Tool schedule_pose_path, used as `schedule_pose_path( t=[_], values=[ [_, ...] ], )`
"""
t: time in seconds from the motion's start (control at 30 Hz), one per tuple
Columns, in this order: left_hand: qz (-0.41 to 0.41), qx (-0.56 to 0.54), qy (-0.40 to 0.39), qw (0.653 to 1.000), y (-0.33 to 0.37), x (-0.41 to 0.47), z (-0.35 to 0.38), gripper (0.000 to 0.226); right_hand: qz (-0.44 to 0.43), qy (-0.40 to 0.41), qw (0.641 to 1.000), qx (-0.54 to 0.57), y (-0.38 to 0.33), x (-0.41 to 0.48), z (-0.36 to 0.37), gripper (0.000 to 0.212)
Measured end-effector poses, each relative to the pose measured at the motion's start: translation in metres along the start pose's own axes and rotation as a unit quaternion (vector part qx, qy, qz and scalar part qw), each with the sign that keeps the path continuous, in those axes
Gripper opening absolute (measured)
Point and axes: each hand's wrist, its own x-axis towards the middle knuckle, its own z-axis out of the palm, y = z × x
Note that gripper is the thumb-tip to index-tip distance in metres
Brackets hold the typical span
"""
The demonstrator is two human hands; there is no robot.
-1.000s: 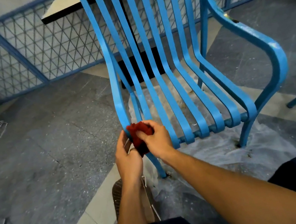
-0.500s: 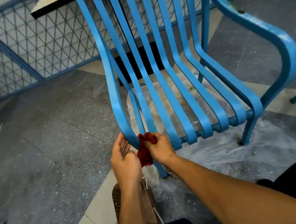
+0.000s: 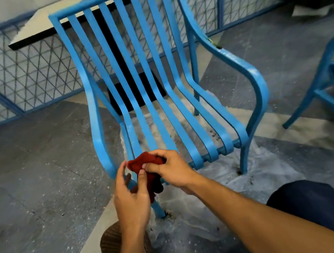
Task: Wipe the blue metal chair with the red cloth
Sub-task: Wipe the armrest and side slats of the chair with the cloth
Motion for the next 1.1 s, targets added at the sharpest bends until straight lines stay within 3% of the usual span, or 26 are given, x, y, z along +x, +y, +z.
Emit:
schedule_pose_path(
  t=[0.17,0.37,0.63,0.8,0.97,1.1],
  values=[
    [0.035,-0.036,-0.078,0.996,0.015,-0.017,0.027,0.056,-0.006,-0.022,1.000,0.010,-0.024,-0.017,-0.047,0.031],
    [0.059,-0.074,-0.134,0.986,0.041,-0.025,0.080,0.061,-0.028,0.009,0.998,0.051,-0.037,-0.016,-0.104,0.022],
    [0.079,-0.120,-0.087,0.986,0.082,-0.021,0.167,0.035,-0.083,0.067,0.993,0.056,-0.064,-0.009,-0.182,0.018],
    [0.104,-0.087,-0.098,0.986,0.103,-0.010,0.209,0.032,-0.096,0.194,0.966,0.139,-0.066,-0.014,-0.242,0.015],
    [0.109,-0.080,-0.085,0.987,0.121,0.005,0.244,0.056,-0.045,0.388,0.904,0.176,-0.053,-0.014,-0.300,0.032],
    [0.153,-0.067,-0.076,0.983,0.151,0.026,0.274,0.052,0.012,0.402,0.907,0.121,-0.042,-0.004,-0.328,0.049]
  ],
)
